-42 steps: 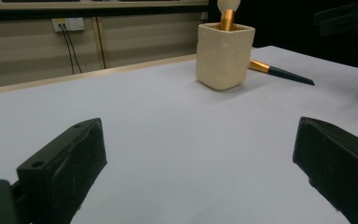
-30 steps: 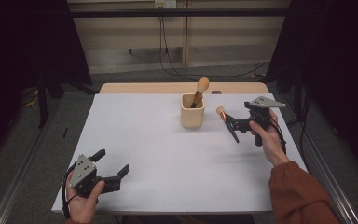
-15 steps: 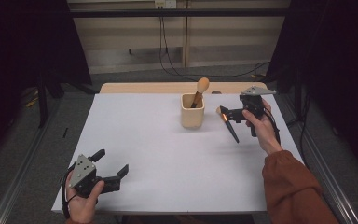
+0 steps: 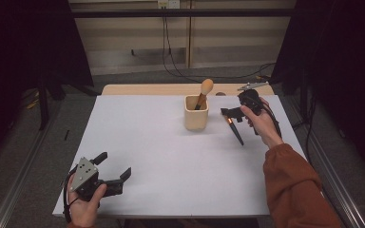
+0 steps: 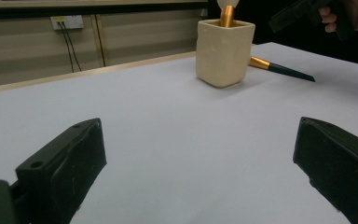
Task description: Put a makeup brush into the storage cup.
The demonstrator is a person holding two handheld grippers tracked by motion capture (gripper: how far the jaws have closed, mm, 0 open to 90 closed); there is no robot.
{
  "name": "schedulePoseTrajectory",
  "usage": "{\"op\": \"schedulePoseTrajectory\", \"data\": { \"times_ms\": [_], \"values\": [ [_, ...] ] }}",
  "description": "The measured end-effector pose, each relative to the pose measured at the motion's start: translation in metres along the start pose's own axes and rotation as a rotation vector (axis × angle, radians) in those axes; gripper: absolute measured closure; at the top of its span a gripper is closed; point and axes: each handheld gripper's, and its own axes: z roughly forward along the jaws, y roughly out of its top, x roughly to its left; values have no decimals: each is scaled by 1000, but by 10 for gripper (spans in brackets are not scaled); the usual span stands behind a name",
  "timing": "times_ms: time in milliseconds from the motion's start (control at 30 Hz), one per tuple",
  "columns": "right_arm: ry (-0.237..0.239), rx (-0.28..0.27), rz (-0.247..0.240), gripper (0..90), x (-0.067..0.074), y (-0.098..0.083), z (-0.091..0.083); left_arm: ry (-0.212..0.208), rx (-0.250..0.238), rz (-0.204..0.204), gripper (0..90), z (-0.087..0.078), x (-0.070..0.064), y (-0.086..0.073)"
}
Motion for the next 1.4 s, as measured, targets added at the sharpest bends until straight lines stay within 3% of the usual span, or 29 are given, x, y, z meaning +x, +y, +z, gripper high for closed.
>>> {"op": "schedulePoseTrajectory", "data": {
  "times_ms": [233,300,367,433,667,867,1000,1233,1400],
  "values": [
    [21,126,9,28,-3,8,4,-3,1,1,23,0,0,0],
    [34,176,-8,33,-3,11,6,-3,0,4,23,0,0,0],
    [73,244,-2,59,-4,13,9,-3,0,1,23,0,0,0],
    [84,277,4,59,-6,13,11,-3,0,2,23,0,0,0],
    [57,485,-3,50,-8,12,24,-5,1,-1,25,1,0,0],
    [38,611,-21,57,-8,13,37,-5,4,2,26,1,0,0],
    [30,659,-36,101,-5,15,44,-7,4,2,26,1,-1,0],
    [22,738,-7,260,-5,10,59,-11,11,3,26,2,-1,-1],
    [19,729,0,338,-8,7,65,-16,13,13,26,2,-2,-1]
  ]
}}
